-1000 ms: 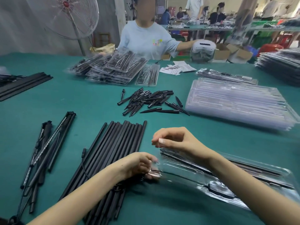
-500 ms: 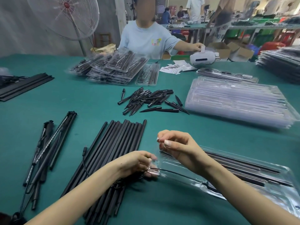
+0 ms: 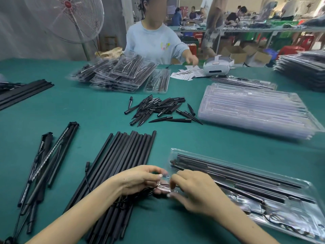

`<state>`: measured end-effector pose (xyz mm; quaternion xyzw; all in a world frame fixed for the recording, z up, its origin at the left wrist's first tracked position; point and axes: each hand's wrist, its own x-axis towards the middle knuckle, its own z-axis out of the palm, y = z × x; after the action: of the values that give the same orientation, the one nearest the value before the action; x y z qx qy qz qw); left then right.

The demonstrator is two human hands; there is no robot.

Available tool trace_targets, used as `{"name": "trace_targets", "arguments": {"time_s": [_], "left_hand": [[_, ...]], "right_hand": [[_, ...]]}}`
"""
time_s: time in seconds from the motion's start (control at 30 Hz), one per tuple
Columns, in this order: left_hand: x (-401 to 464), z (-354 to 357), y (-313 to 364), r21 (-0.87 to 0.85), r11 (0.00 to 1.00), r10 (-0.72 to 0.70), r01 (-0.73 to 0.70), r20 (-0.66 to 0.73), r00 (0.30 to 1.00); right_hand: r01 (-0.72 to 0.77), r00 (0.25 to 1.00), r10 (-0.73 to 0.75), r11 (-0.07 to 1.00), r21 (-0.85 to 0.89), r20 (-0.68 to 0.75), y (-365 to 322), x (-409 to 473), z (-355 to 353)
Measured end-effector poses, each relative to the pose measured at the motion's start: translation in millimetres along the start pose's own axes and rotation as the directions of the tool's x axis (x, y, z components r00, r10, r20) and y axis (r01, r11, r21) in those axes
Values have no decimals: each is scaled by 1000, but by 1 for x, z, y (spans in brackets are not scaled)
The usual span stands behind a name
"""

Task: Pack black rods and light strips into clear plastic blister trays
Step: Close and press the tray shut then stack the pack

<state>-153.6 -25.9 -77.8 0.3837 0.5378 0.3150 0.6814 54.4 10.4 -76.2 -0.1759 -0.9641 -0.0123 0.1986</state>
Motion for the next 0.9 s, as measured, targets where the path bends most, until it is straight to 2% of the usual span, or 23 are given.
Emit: {"name": "trace_targets", "arguments": {"time_s": [0.13,0.27,0.4,0.5,0.6,0.9], "left_hand": [[3,-1,2,-34,999,-29,29,2,1000],[7,7,4,70,997,-43,44,-7,999],[13,13,5,146,986,-61,80,-129,990],[15,12,3,56,997,-54,60,-101,993],[18,19,0,3,1000,-17,17,-158,987],[21,31,-3,9,999,51,-50,-263,963]], "right_hand": [[-7,953,-47,984,-176,-301,-5,-4,17],[-23,888,-91,970,-241,-451,-10,-7,20],[-14,887,-102,969,-246,-451,-11,-5,17],[-24,887,-86,972,-233,-454,-11,-3,16],[-43,882,-66,974,-220,-466,-10,-3,15],[-79,877,-29,976,-204,-479,-11,-3,10]]}}
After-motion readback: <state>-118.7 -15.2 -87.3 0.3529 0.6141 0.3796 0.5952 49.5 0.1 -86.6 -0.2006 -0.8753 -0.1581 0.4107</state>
